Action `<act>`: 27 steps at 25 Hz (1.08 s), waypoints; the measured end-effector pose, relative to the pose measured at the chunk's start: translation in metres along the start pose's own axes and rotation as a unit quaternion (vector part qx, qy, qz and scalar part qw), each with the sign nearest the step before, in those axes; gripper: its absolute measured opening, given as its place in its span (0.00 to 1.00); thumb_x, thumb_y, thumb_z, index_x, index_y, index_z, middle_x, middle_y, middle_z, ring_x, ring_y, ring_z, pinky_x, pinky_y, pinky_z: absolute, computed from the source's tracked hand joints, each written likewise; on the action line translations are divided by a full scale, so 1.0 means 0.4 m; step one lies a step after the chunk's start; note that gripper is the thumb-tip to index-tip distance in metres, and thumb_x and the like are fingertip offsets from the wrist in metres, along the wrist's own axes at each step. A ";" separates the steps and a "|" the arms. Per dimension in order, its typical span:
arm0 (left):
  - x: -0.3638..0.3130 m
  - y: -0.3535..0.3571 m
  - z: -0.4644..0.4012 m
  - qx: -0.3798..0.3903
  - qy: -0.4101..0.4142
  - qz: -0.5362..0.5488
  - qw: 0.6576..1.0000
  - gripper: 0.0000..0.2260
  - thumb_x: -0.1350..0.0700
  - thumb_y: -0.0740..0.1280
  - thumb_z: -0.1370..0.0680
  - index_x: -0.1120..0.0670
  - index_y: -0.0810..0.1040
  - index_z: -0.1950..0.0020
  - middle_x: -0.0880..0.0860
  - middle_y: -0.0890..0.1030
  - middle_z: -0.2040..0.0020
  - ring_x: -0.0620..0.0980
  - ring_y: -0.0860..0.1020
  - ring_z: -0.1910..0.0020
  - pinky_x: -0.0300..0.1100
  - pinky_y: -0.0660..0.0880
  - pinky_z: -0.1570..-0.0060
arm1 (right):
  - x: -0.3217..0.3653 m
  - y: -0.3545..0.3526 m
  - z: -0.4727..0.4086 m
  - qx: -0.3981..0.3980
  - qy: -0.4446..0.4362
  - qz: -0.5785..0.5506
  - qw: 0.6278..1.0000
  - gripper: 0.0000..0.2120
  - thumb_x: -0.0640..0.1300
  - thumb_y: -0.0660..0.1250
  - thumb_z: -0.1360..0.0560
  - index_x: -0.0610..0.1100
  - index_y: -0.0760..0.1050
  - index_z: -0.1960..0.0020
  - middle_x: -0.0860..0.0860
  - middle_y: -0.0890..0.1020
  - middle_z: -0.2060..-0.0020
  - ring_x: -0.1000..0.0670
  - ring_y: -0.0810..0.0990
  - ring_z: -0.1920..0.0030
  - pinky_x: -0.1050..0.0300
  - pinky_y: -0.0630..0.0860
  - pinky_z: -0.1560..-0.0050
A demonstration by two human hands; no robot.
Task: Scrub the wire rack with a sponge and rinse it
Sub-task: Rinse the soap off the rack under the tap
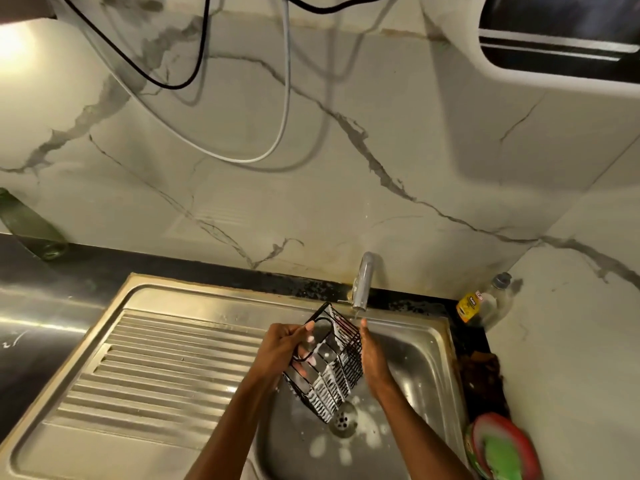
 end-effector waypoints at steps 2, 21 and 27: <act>0.000 -0.002 -0.007 0.002 -0.003 -0.015 1.000 0.19 0.46 0.69 0.19 0.61 0.84 0.60 0.58 0.79 0.70 0.62 0.81 0.66 0.45 0.78 0.69 | -0.054 -0.006 -0.011 0.013 0.053 0.042 0.998 0.39 0.74 0.47 0.24 0.48 0.67 0.25 0.49 0.66 0.24 0.49 0.64 0.24 0.45 0.52 0.22; 0.045 0.111 -0.060 0.128 -0.090 0.029 0.987 0.11 0.47 0.74 0.23 0.53 0.86 0.61 0.53 0.78 0.69 0.47 0.75 0.76 0.34 0.70 0.80 | 0.133 -0.076 -0.048 0.043 -0.021 0.007 0.999 0.11 0.32 0.60 0.20 0.26 0.76 0.43 0.40 0.84 0.53 0.50 0.82 0.59 0.63 0.79 0.57; 0.055 0.093 -0.081 0.145 -0.079 0.020 0.986 0.16 0.45 0.75 0.23 0.59 0.86 0.53 0.53 0.78 0.72 0.46 0.75 0.78 0.35 0.69 0.82 | 0.128 -0.055 -0.075 0.024 0.084 -0.122 0.989 0.06 0.26 0.65 0.25 0.25 0.78 0.49 0.39 0.84 0.61 0.50 0.80 0.68 0.61 0.79 0.67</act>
Point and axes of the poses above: each hand's wrist, its own z-axis away from the middle knuckle, its own y-axis out of the palm, x = y × z, the point moved 8 cm from there along -z, towards the middle knuckle
